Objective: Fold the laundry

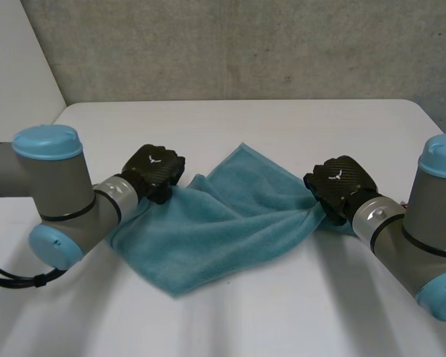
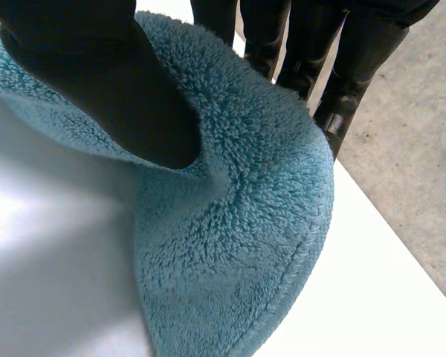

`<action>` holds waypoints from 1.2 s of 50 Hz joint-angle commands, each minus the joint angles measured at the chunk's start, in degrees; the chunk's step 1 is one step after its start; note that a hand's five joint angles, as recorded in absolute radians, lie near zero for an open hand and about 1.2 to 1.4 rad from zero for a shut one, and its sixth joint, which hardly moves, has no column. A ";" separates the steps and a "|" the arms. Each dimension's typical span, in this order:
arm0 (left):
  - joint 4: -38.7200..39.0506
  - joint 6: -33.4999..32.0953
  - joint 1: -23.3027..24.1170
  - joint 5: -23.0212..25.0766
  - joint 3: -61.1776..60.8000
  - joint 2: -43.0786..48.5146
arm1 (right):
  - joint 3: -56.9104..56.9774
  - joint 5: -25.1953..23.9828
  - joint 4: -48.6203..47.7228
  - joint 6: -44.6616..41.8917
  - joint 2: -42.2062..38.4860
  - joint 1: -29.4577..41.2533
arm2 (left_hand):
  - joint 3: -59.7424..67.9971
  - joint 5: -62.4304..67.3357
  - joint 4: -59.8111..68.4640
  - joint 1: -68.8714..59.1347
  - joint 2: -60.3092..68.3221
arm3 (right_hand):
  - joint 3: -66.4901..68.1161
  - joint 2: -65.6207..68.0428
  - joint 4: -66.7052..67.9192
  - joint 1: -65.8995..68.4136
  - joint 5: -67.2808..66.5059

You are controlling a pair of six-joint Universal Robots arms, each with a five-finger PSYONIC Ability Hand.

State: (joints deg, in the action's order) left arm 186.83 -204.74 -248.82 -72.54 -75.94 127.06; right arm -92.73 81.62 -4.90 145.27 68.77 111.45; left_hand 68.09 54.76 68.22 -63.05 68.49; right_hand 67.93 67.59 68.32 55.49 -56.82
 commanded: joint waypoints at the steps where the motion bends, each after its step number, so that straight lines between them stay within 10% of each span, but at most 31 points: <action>1: -2.16 -1.45 -0.26 -3.21 -4.65 -2.87 | 2.63 -0.15 12.42 -10.58 -0.48 0.08 | 11.91 15.24 11.78 -16.95 11.51 | 12.07 12.41 11.68 24.51 -13.18; 12: -0.94 -9.19 -1.14 -5.86 2.64 -1.38 | 26.76 3.53 10.64 -13.98 -10.66 0.87 | 11.91 15.24 11.78 -16.95 11.51 | 12.07 12.41 11.68 24.51 -13.18; 25: 37.36 4.60 -0.09 -14.90 15.57 -11.91 | 44.32 13.29 -25.74 -4.56 -8.06 3.77 | 11.91 15.24 11.78 -16.95 11.51 | 12.07 12.41 11.68 24.51 -13.18; 45: 33.69 5.93 0.62 -16.23 -27.33 -20.19 | 2.40 7.68 -7.68 -5.17 -1.01 3.77 | 11.91 15.24 11.78 -16.95 11.51 | 12.07 12.41 11.68 24.51 -13.18; 60: 9.19 5.93 2.99 -20.35 -36.64 -22.11 | -4.82 4.07 -8.73 -4.56 -0.57 3.25 | 11.91 15.24 11.78 -16.95 11.51 | 12.07 12.41 11.68 24.51 -13.18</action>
State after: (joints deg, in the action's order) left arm 206.45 -198.82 -246.38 -90.11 -111.99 107.30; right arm -96.90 85.75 -13.19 140.70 67.42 115.05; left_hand 68.38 55.26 68.50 -63.05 68.71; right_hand 68.22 67.70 68.37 55.49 -56.87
